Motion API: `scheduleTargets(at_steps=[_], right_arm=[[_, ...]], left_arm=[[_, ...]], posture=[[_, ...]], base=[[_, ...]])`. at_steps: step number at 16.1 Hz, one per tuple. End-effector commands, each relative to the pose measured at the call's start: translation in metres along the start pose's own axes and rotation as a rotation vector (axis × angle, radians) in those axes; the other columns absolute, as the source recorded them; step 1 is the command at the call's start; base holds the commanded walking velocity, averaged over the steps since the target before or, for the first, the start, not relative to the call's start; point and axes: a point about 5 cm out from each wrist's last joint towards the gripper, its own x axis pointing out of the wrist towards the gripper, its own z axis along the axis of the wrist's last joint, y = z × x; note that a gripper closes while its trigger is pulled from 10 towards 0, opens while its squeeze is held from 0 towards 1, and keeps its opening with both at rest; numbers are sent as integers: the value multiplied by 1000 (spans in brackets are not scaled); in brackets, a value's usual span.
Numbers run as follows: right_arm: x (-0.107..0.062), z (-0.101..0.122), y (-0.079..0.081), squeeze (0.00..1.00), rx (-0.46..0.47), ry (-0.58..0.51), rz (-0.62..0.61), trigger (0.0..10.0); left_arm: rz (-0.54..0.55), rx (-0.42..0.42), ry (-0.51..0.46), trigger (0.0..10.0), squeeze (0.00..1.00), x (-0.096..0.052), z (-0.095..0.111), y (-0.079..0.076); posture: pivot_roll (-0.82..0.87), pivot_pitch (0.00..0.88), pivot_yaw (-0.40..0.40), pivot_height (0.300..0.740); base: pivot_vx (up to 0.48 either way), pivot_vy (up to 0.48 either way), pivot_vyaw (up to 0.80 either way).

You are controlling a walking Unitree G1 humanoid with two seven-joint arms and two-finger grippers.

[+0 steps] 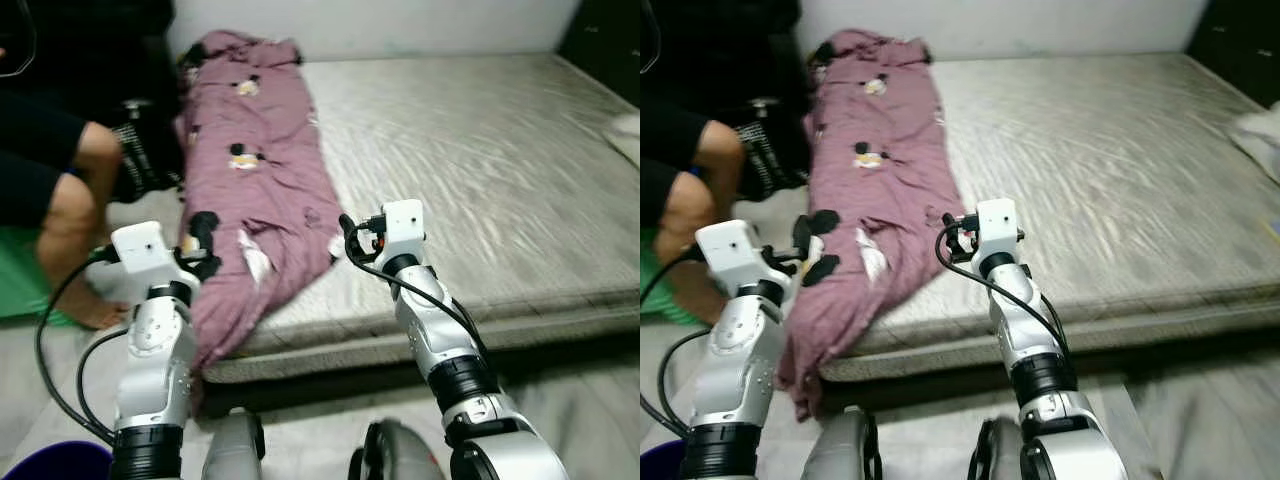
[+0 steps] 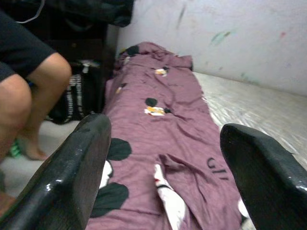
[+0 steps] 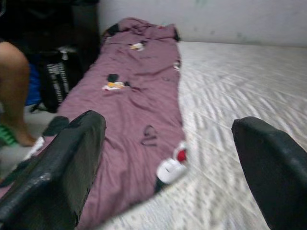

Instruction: Clean up the room

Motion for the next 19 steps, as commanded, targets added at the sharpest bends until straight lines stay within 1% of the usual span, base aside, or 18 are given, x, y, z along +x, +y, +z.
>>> scheduleTargets(at_steps=[1,3,4,7,9,11,13,14,19], right_arm=[[1,3,-1,0,-7,-5,7,10000],[1,3,-1,0,-9,-5,13,10000],[1,3,-1,0,-10,-7,16,10000],[2,3,-1,0,-7,-7,19,10000],[2,3,-1,0,-6,-4,22,10000],[2,3,2,0,-30,-10,39,10000],[2,3,4,0,-44,-14,55,10000],[1,3,3,0,-31,-11,47,10000],[1,1,1,0,-17,-3,39,10000]], left_arm=[[1,12,-6,10000,0,1,0,-2],[8,10,-6,10000,0,1,0,-1],[11,12,-7,10000,0,2,0,-2],[15,19,-12,10000,0,3,1,-1],[-5,12,-23,10000,0,2,2,-1],[-18,10,-29,10000,0,1,3,-2],[-32,5,-32,10000,0,1,3,-3],[-39,4,-35,10000,0,1,4,-4],[-68,-3,-34,10000,0,0,3,-6]], posture=[[65,27,4,637],[63,28,1,602],[63,28,0,592],[64,28,-1,592],[65,26,-2,592],[65,23,-1,592],[66,21,0,592],[67,19,0,592],[67,22,0,592]], base=[[0,0,0],[0,0,0],[0,0,0],[0,0,0],[0,0,0],[0,0,0],[0,0,800],[0,0,587],[283,0,0]])
